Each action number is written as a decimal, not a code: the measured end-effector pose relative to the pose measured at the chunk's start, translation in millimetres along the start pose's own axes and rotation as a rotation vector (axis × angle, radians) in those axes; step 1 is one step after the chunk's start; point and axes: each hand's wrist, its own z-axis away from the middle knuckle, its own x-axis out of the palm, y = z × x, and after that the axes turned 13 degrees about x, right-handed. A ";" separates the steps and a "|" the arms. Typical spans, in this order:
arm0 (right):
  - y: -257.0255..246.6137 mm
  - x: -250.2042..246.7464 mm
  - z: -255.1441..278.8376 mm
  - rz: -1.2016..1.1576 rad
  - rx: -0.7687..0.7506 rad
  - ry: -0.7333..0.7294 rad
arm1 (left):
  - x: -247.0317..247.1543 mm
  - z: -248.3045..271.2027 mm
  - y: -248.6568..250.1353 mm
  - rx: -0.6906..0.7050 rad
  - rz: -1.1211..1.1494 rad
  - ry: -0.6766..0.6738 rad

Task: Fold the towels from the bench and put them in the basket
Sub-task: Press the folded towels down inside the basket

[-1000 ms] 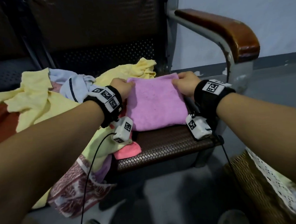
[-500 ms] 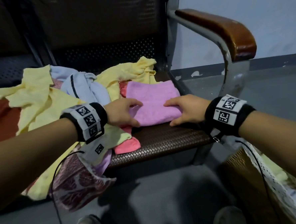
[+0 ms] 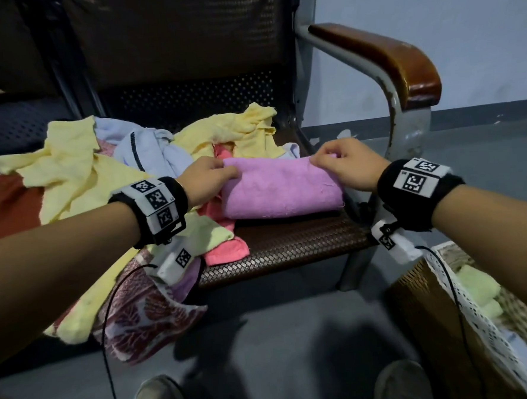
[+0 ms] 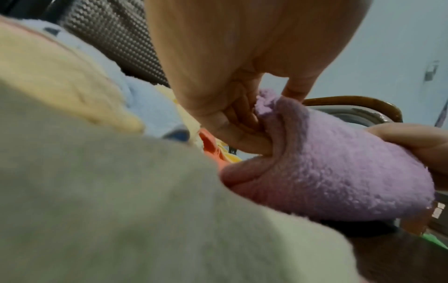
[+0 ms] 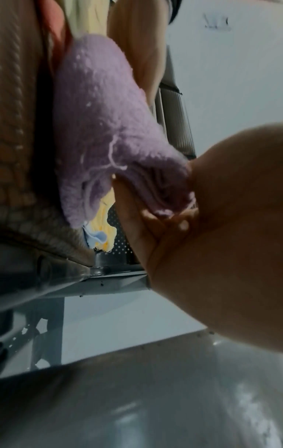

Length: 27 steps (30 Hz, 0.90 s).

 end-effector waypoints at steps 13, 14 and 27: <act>-11.9 14.1 -6.2 0.330 -0.085 0.063 | 11.4 10.1 10.1 0.271 -0.358 -0.382; -16.7 14.7 -4.3 0.294 -0.114 0.065 | 14.9 12.6 7.9 0.257 -0.427 -0.445; -31.6 -2.8 29.0 0.352 -0.115 -0.062 | 13.2 4.6 90.7 0.463 -0.203 0.046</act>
